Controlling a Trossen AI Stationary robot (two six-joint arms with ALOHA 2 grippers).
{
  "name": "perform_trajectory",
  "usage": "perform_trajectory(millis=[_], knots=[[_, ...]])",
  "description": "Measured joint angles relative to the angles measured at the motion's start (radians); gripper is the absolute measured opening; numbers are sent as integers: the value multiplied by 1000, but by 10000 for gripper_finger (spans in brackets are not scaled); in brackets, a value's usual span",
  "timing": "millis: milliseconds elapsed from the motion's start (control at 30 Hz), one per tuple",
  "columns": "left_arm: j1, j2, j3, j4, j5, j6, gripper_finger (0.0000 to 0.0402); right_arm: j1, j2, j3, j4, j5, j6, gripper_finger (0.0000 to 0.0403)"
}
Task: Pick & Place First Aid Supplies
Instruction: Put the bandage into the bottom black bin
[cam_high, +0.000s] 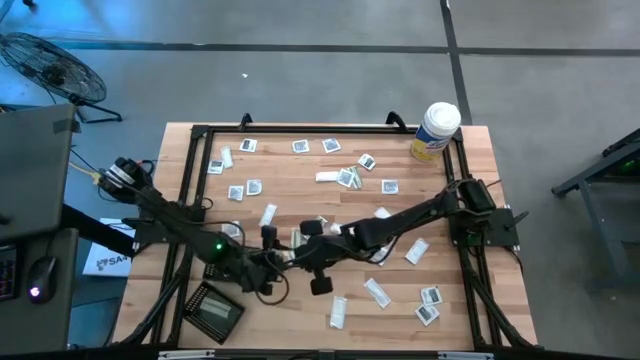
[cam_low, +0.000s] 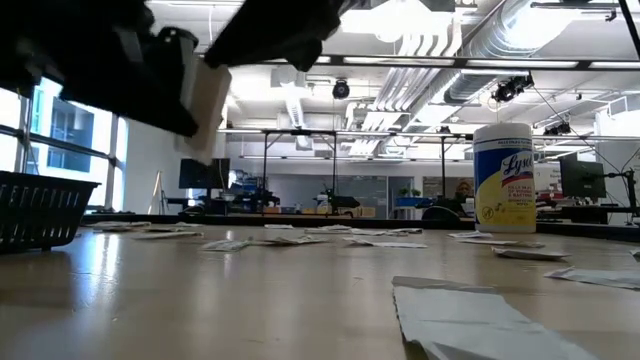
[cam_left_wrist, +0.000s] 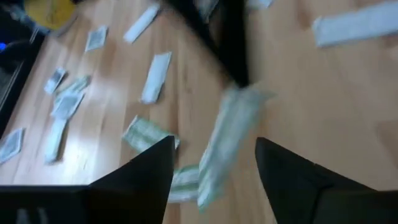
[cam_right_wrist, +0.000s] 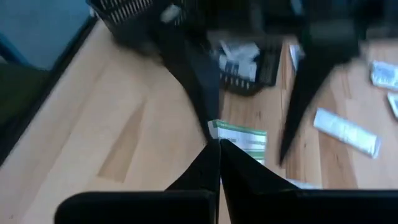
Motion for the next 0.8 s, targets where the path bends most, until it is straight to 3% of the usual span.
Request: perform_trajectory(millis=[167, 367, 467, 633, 800], knots=[[14, 7, 2, 13, 4, -2, 157, 2, 0, 1, 10, 0, -21, 2], [13, 5, 2, 8, 78, -1, 16, 2, 0, 1, 11, 8, -22, 4], [6, 2, 13, -21, 79, -1, 16, 4, 0, 1, 12, 26, -23, 6], [-53, 2, 149, -312, 79, -41, 4, 19, -2, 1, 12, 27, -78, 33], [-156, 1, 338, -762, 169, -270, 2, 44, -3, 1, 13, 65, -94, 88]])
